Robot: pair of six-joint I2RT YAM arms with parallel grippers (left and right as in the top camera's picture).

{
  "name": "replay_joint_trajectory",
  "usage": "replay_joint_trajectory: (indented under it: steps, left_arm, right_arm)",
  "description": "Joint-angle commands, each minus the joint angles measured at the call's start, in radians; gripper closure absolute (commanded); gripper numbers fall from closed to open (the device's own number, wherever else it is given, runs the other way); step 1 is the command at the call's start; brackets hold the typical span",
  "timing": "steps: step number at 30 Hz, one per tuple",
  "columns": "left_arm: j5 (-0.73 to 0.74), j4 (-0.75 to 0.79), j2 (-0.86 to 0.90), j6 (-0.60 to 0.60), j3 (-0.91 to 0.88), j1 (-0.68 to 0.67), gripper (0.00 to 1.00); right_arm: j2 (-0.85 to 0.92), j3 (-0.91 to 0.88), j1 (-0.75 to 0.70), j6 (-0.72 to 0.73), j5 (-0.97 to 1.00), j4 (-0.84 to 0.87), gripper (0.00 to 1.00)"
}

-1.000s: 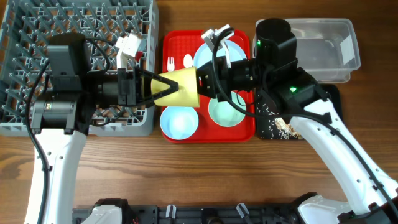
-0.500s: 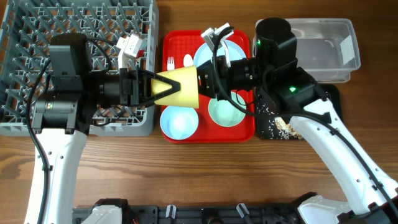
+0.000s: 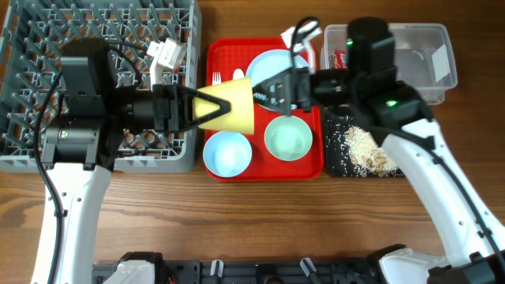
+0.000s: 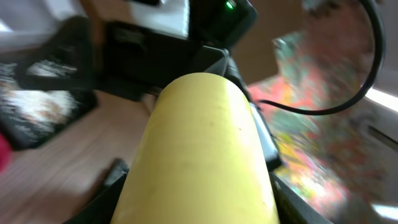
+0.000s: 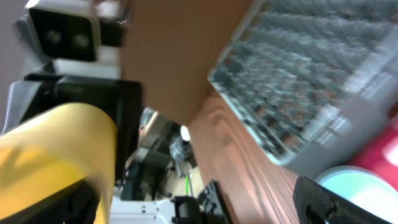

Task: Sort waste into correct bins and load items into the dishwasher rack
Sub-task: 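Hand the yellow cup from the right gripper to the left gripper, then place the yellow cup upside down in the dish rack with the left gripper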

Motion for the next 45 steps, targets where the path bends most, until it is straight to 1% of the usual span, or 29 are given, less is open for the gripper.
replay_joint_trajectory:
  steps: [1, 3, 6, 8, 10, 12, 13, 16, 19, 22, 25, 27, 28, 33, 34, 36, 38, 39, 43, 45]
  left_arm:
    - [-0.254, -0.018, -0.017, 0.034, 0.008, -0.003, 0.47]
    - [-0.401, -0.065, -0.019, 0.061, 0.008, -0.003, 0.47]
    - [-0.747, -0.164, -0.02, 0.095, 0.008, -0.003, 0.48]
    - [-1.021, -0.208, -0.02, 0.105, 0.008, -0.003, 0.47]
    - [-1.218, -0.242, -0.02, 0.123, 0.008, -0.003, 0.47]
    - [-1.358, -0.277, -0.014, 0.15, 0.008, -0.004, 0.47]
    - [-1.389, -0.296, -0.01, 0.167, 0.008, -0.004, 0.47]
    - [-1.448, -0.351, 0.021, 0.171, 0.008, -0.004, 0.48]
    - [-1.496, -0.392, 0.101, 0.166, 0.008, -0.004, 0.52]
    - [-1.496, -0.403, 0.186, 0.157, 0.008, -0.004, 0.54]
    - [-1.495, -0.432, 0.296, 0.109, 0.008, -0.004, 0.55]
    - [-1.496, -0.432, 0.352, 0.106, 0.008, -0.006, 0.58]
    - [-1.494, -0.434, 0.372, 0.103, 0.008, -0.006, 0.59]
    - [-1.495, -0.459, 0.402, 0.078, 0.008, -0.011, 0.58]
    - [-1.495, -0.459, 0.4, 0.078, 0.008, -0.011, 0.55]
    - [-1.496, -0.459, 0.399, 0.079, 0.008, -0.01, 0.38]
    - [-1.495, -0.463, 0.399, 0.079, 0.008, -0.01, 0.08]
    - [-1.495, -0.476, 0.396, 0.079, 0.015, -0.01, 0.0]
    - [-1.487, -0.54, 0.385, 0.076, 0.098, -0.01, 0.0]
    - [-1.487, -0.602, 0.374, 0.076, 0.183, -0.01, 0.0]
  right_arm:
    - [-0.056, 0.005, -0.093, -0.06, 0.169, -0.124, 0.0]
    - [-0.097, 0.005, -0.115, -0.09, 0.258, -0.21, 0.0]
    - [-0.171, 0.005, -0.118, -0.15, 0.394, -0.34, 0.0]
    - [-0.208, 0.005, -0.117, -0.174, 0.438, -0.409, 0.0]
    - [-0.233, 0.005, -0.117, -0.181, 0.46, -0.46, 0.0]
    - [-0.248, 0.005, -0.117, -0.191, 0.464, -0.502, 0.0]
    - [-0.251, 0.005, -0.117, -0.197, 0.464, -0.517, 0.0]
    - [-0.248, 0.005, -0.117, -0.198, 0.464, -0.559, 0.0]
    - [-0.248, 0.005, -0.117, -0.201, 0.465, -0.602, 0.0]
    - [-0.248, 0.005, -0.117, -0.239, 0.465, -0.629, 0.0]
    - [-0.248, 0.005, -0.117, -0.252, 0.465, -0.656, 0.0]
    - [-0.248, 0.005, -0.117, -0.259, 0.465, -0.665, 0.0]
    - [-0.248, 0.005, -0.117, -0.264, 0.465, -0.666, 0.0]
    - [-0.248, 0.005, -0.118, -0.268, 0.465, -0.664, 0.0]
    - [-0.248, 0.005, -0.118, -0.267, 0.465, -0.663, 0.0]
    - [-0.248, 0.005, -0.118, -0.267, 0.465, -0.661, 0.0]
    - [-0.248, 0.005, -0.118, -0.268, 0.465, -0.662, 0.0]
    - [-0.248, 0.005, -0.118, -0.268, 0.465, -0.662, 0.0]
    - [-0.248, 0.005, -0.118, -0.27, 0.465, -0.662, 0.0]
    - [-0.248, 0.005, -0.118, -0.275, 0.465, -0.662, 0.0]
